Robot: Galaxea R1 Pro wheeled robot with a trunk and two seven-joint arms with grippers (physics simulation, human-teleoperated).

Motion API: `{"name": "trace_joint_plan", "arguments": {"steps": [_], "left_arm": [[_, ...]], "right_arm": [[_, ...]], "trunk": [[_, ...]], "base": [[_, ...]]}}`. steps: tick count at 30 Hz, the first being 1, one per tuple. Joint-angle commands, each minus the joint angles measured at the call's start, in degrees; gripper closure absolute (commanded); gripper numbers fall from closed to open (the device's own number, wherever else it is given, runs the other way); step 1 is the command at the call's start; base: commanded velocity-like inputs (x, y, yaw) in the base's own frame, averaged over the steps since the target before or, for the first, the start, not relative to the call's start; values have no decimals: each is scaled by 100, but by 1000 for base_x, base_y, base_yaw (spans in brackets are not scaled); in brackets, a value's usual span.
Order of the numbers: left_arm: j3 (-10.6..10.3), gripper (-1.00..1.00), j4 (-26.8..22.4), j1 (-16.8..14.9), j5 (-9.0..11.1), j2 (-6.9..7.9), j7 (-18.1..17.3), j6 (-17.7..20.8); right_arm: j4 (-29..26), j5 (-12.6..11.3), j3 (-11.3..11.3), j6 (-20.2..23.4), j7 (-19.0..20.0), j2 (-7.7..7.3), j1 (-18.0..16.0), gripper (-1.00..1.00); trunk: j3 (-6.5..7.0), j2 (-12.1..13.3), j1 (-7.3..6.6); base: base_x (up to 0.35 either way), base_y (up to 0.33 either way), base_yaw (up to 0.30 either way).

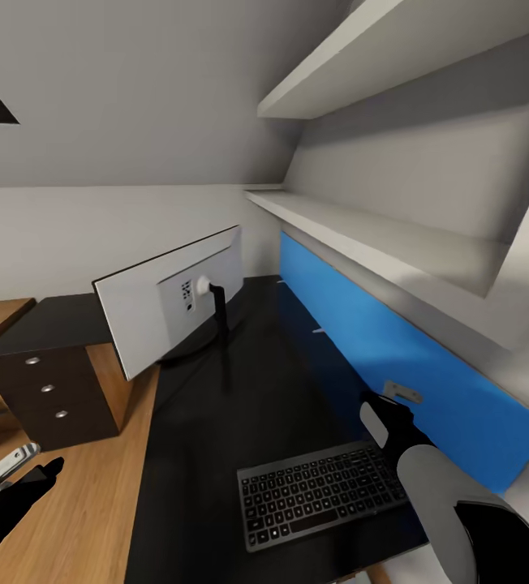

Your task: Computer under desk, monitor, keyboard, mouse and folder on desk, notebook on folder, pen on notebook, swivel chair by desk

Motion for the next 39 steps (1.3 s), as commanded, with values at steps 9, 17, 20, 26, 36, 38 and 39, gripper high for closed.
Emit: {"name": "trace_joint_plan", "arguments": {"steps": [9,17,20,26,36,38,39], "left_arm": [[0,-100,-4,-4,61,2,50,26],[8,-100,-5,-4,61,8,46,26],[148,-100,-8,-4,72,10,38,18],[171,-100,-11,-4,70,10,42,-1],[174,-100,-13,-4,69,10,42,-8],[173,-100,-13,-4,69,10,42,-8],[172,-100,-14,-4,69,10,42,-8]], "right_arm": [[-14,-19,-12,41,-12,3,-2,-100],[-14,-19,-12,50,-18,-4,-2,-100],[-14,-19,-12,46,-19,-14,-2,-100],[-14,-21,-12,53,-19,-21,-2,-100],[-12,-19,-12,63,-19,-23,-2,-100],[-13,-19,-12,63,-19,-23,-2,-100],[-13,-19,-12,63,-19,-23,-2,-100]], "trunk": [[-7,-4,3],[-7,-4,3],[-7,-4,3],[-97,-205,113],[-277,-606,332],[-313,-686,376],[-330,-726,398]], "base": [[86,2,0],[59,0,0],[13,0,0],[1,0,0],[0,0,0],[0,0,0],[0,0,0]]}}
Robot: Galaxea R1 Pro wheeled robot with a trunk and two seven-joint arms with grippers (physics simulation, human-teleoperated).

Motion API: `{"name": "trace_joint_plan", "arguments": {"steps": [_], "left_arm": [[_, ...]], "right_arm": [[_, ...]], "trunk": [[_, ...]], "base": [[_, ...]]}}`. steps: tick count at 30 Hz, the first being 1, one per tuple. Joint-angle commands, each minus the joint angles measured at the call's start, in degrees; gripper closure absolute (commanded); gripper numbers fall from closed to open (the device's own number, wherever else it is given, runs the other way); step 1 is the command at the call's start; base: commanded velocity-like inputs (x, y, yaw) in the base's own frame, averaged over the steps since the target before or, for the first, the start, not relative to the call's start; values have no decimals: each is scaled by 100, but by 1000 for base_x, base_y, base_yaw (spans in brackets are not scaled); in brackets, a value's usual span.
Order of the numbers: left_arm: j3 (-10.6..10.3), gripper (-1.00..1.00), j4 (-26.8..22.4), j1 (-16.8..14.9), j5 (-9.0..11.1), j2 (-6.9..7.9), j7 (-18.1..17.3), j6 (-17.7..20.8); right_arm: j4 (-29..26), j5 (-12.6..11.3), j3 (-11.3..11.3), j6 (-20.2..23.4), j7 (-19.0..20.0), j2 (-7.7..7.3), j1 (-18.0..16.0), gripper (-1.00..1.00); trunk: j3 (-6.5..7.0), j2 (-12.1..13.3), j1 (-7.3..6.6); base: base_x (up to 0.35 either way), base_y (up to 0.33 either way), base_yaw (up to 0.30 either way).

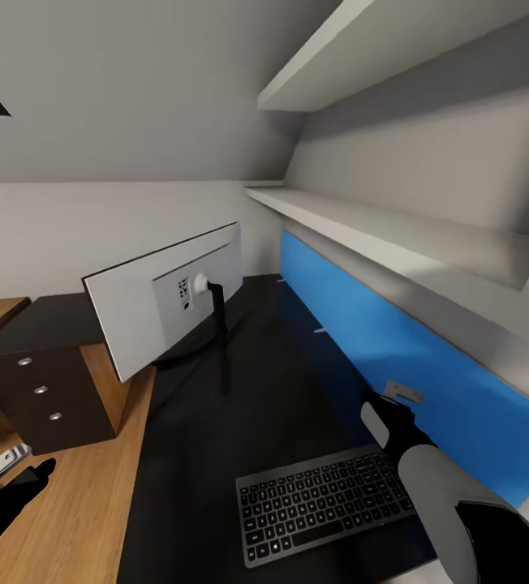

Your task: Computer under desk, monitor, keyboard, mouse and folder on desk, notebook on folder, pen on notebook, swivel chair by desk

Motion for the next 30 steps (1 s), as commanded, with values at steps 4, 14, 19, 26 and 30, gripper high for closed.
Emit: {"name": "trace_joint_plan", "arguments": {"steps": [4,14,19,26,30], "left_arm": [[-3,-100,-7,-4,60,2,56,18],[-12,-100,-8,-4,60,-6,65,11],[-13,-100,-10,-4,60,-7,67,10],[-13,-100,-5,-4,60,-7,67,10],[-13,-100,-6,-4,60,-7,72,10]], "right_arm": [[-14,-19,-12,28,-19,3,-2,-100],[-12,-24,-12,47,-23,-1,-2,-100],[-14,-27,-12,88,-27,-5,-2,-100],[-14,-28,-12,233,-28,-1,-2,-100],[-19,-28,-12,290,-28,-2,-2,-100]], "trunk": [[-79,-166,89],[-259,-567,308],[-348,-768,418],[-474,-1049,572],[-546,-1209,660]], "base": [[0,0,0],[0,0,0],[0,0,0],[0,0,0],[0,0,0]]}}
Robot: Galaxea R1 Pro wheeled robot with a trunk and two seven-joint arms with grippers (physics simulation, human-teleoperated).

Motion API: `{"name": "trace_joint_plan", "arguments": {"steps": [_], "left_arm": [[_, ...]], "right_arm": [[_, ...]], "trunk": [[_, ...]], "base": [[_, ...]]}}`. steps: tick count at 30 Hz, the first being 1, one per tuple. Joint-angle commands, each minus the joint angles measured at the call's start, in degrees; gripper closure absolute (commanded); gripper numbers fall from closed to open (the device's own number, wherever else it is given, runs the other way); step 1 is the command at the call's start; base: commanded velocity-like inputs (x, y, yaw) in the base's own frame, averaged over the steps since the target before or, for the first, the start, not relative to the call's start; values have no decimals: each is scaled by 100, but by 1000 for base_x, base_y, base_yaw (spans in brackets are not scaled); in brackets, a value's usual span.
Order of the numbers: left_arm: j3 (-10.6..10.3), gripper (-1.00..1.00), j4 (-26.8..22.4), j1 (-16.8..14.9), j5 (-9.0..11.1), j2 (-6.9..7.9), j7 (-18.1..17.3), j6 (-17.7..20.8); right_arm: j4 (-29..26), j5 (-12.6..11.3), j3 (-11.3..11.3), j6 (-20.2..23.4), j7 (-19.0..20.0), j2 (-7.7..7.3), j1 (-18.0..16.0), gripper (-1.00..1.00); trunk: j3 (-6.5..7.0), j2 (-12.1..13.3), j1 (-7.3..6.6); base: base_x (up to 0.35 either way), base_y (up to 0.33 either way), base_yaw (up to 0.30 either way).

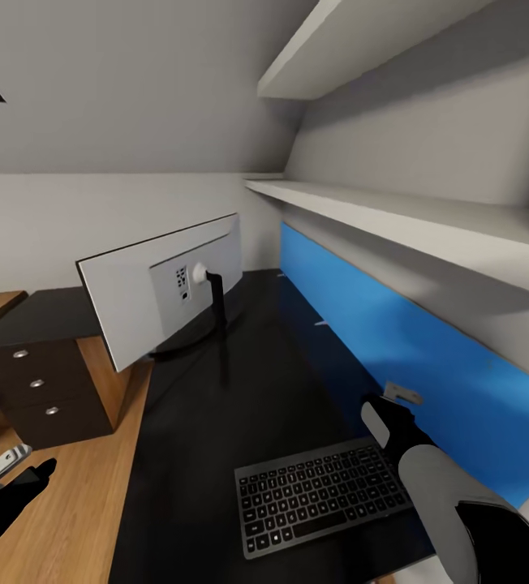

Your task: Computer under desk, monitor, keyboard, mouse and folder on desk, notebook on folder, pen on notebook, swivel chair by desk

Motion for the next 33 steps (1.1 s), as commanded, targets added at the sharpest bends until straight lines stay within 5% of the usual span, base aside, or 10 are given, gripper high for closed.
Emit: {"name": "trace_joint_plan", "arguments": {"steps": [1,5,33], "left_arm": [[0,-100,-7,-4,61,2,51,18],[0,-100,-5,-4,61,2,53,18],[-12,-100,-4,-4,61,-7,45,44]], "right_arm": [[-14,-24,-12,39,-20,2,-2,-100],[-17,-43,-12,176,-21,1,-2,-100],[-53,-57,-28,412,-14,-38,-2,-100]], "trunk": [[-25,-45,23],[-97,-206,110],[-97,-206,110]], "base": [[0,0,0],[0,0,0],[0,0,0]]}}
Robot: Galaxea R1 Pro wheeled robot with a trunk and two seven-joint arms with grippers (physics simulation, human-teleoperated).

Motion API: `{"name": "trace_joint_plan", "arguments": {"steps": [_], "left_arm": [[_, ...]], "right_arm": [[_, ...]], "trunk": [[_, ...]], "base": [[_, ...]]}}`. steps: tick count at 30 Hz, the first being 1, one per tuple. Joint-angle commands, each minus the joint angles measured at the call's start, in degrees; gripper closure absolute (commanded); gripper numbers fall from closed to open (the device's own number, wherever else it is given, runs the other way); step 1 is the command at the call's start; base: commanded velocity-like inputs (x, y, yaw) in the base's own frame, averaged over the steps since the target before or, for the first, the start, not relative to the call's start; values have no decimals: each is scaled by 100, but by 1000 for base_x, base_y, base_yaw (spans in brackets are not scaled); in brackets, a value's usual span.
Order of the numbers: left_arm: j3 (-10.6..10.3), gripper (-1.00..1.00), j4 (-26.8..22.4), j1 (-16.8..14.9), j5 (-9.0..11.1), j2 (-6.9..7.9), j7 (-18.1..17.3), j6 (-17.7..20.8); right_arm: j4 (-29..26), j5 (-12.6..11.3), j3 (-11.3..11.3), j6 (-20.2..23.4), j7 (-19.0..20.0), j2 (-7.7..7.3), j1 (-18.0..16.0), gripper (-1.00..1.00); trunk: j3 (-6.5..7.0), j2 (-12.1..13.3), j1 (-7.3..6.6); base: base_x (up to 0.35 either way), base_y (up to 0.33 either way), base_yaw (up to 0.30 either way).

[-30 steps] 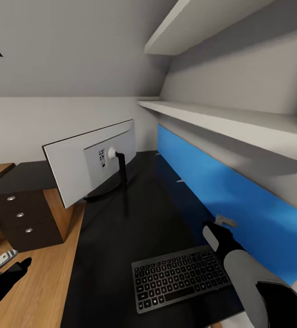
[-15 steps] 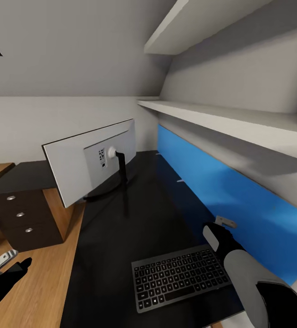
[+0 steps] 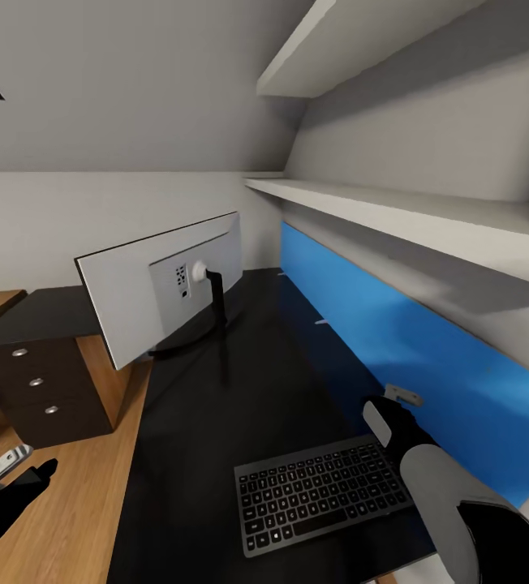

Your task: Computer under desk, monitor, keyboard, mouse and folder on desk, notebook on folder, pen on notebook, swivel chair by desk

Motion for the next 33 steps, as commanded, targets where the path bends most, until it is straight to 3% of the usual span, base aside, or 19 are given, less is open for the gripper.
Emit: {"name": "trace_joint_plan", "arguments": {"steps": [1,11,18,33], "left_arm": [[-1,-100,-8,-4,60,-1,50,19],[-14,-100,-8,-4,60,-11,50,19],[-13,-100,-8,-4,60,-11,50,19],[-9,-100,-8,-4,62,-8,50,19]], "right_arm": [[-16,-40,4,29,-26,-3,-4,-100],[-83,4,19,354,-47,-20,-105,-100],[-45,3,20,507,-26,-28,-355,-100],[-23,-46,5,522,219,-90,-466,-100]], "trunk": [[-6,-4,0],[-6,-4,0],[-6,-4,0],[-6,-4,0]], "base": [[0,0,0],[0,0,0],[0,0,0],[0,0,0]]}}
